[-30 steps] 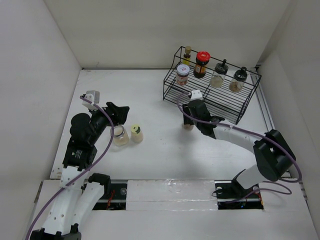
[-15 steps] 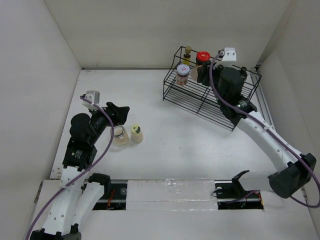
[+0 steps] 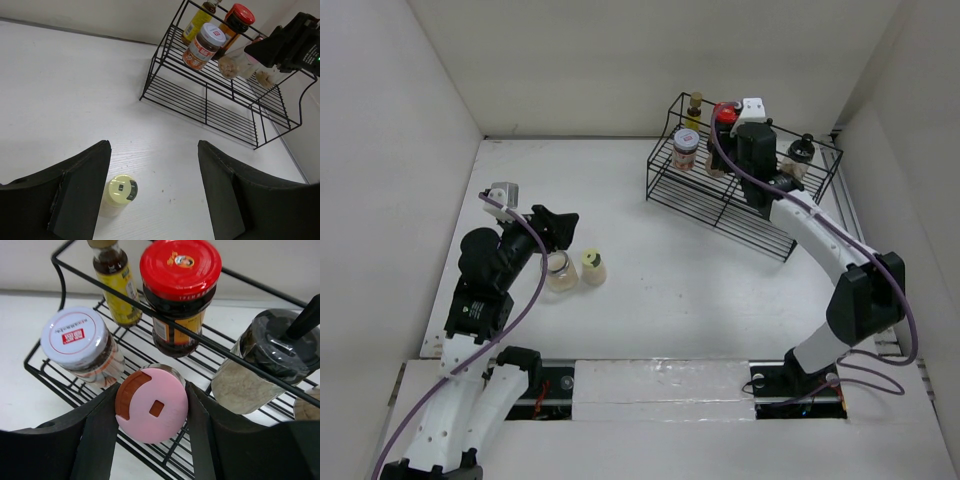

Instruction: Organize the condiment bottles

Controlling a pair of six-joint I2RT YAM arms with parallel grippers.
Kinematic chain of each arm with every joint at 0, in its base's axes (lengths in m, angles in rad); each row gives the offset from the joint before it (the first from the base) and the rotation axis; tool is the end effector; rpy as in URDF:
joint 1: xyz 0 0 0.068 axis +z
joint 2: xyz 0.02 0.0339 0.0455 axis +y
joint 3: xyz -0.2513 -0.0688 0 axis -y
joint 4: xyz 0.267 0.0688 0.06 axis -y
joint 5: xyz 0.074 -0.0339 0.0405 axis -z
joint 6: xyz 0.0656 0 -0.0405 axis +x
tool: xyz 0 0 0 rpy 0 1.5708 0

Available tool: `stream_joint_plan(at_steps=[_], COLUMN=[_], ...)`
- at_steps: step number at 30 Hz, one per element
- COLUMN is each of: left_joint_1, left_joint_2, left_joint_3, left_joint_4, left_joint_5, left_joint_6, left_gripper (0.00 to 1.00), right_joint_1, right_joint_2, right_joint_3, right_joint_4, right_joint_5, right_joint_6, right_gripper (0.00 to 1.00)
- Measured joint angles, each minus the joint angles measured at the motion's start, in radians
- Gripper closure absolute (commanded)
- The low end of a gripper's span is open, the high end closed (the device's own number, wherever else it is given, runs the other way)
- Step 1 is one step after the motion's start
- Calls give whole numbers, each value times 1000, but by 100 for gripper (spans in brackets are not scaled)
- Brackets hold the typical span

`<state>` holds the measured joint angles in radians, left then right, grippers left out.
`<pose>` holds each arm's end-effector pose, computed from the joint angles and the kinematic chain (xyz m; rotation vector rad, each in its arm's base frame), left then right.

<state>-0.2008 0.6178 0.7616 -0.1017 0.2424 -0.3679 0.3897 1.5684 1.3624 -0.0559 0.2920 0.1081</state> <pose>0.2010 -0.0570 0.3625 0.0669 1.5629 -0.6355 0.4005 0.1441 0.3335 -0.0518 1.8214 0.0842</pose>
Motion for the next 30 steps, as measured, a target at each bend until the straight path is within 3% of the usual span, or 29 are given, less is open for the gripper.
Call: stream_joint_plan(at_steps=[16,30], left_joint_1=[0,0], left_joint_2=[0,1], left_joint_3=[0,0], left_joint_4=[0,0], left_joint_5=[0,0], left_joint_6=[0,0], left_gripper=[34,34], right_joint_1=[-12,-17], right_joint_2=[116,95], right_joint_3=[122,140], right_joint_4=[-118,-167], right_joint_5=[-4,-11], right_joint_6=[-4,-6], right_gripper=[46,19])
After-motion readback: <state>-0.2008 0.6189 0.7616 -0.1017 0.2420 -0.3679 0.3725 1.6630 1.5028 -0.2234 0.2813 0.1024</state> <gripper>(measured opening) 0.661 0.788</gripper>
